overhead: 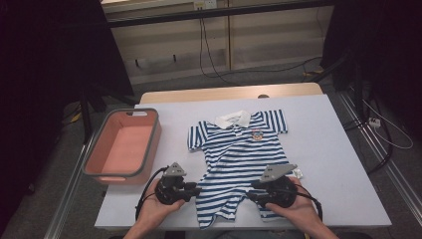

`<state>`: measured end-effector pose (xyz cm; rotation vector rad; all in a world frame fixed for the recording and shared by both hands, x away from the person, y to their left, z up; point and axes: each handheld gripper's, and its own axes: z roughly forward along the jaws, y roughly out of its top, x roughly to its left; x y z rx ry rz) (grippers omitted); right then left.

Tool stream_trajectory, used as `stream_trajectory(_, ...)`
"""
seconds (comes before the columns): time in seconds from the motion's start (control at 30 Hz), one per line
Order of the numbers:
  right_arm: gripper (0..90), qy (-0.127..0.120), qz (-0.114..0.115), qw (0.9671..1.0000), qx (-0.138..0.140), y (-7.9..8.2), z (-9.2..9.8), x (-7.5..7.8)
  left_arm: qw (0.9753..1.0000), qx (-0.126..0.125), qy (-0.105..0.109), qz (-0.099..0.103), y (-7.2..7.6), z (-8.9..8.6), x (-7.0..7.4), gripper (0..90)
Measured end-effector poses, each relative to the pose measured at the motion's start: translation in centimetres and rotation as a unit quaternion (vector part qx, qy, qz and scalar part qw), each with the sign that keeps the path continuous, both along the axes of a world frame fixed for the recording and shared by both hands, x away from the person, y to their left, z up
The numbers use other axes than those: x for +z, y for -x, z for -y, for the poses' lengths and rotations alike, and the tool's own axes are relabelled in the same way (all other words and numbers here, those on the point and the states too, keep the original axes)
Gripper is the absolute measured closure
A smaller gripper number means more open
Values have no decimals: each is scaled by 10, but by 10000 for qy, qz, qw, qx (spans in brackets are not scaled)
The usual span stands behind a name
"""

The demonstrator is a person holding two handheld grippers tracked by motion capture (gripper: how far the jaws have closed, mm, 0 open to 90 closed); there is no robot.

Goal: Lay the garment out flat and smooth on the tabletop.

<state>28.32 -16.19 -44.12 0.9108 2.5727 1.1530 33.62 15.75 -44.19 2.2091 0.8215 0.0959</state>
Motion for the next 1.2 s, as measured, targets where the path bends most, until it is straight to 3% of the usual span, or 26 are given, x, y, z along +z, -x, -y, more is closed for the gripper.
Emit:
stream_trajectory(0.23, 604, 53, -115, 9976, 674, -2, -43, -8, 9989, 414, 38, 207, -42, 12, 1, 656)
stream_trajectory(0.33, 594, 71, -98, 9972, 732, -2, -50, -12, 9988, 452, 17, 197, -55, 24, -1, 584)
stream_trajectory(0.43, 565, 127, -87, 9970, 765, -1, -54, -15, 9987, 461, -82, 182, -65, 38, -5, 566)
stream_trajectory(0.53, 573, 200, 7, 9968, 779, -1, -56, -17, 9984, 485, -251, 133, -69, 46, -14, 566)
stream_trajectory(0.6, 604, 225, 32, 9968, 769, -1, -55, -17, 9975, 521, -360, 311, -66, 49, -14, 586)
stream_trajectory(0.63, 647, 224, 56, 9971, 724, 0, -55, -17, 9979, 486, -343, 274, -65, 48, -13, 626)
stream_trajectory(0.67, 689, 244, 57, 9972, 710, 0, -55, -17, 9991, 369, -169, 77, -64, 48, -14, 746)
stream_trajectory(0.7, 735, 260, 43, 9971, 715, -1, -54, -16, 9991, 339, -210, 151, -63, 48, -14, 865)
stream_trajectory(0.77, 779, 149, -50, 9976, 668, -1, -52, -16, 9988, 330, -277, 230, -61, 51, -13, 892)
stream_trajectory(0.9, 822, 198, -55, 9974, 698, 2, -50, -15, 9989, 344, -288, 144, -65, 45, -11, 898)
stream_trajectory(0.97, 900, 98, -150, 9969, 761, 4, -49, -13, 9980, 447, -382, 215, -66, 41, -10, 899)
stream_trajectory(1.1, 900, 107, -151, 9969, 762, 11, -48, -13, 9973, 684, -263, 104, -71, 29, -8, 899)
stream_trajectory(1.2, 900, 111, -152, 9969, 768, 12, -45, -12, 9977, 633, -232, 109, -71, 29, -9, 898)
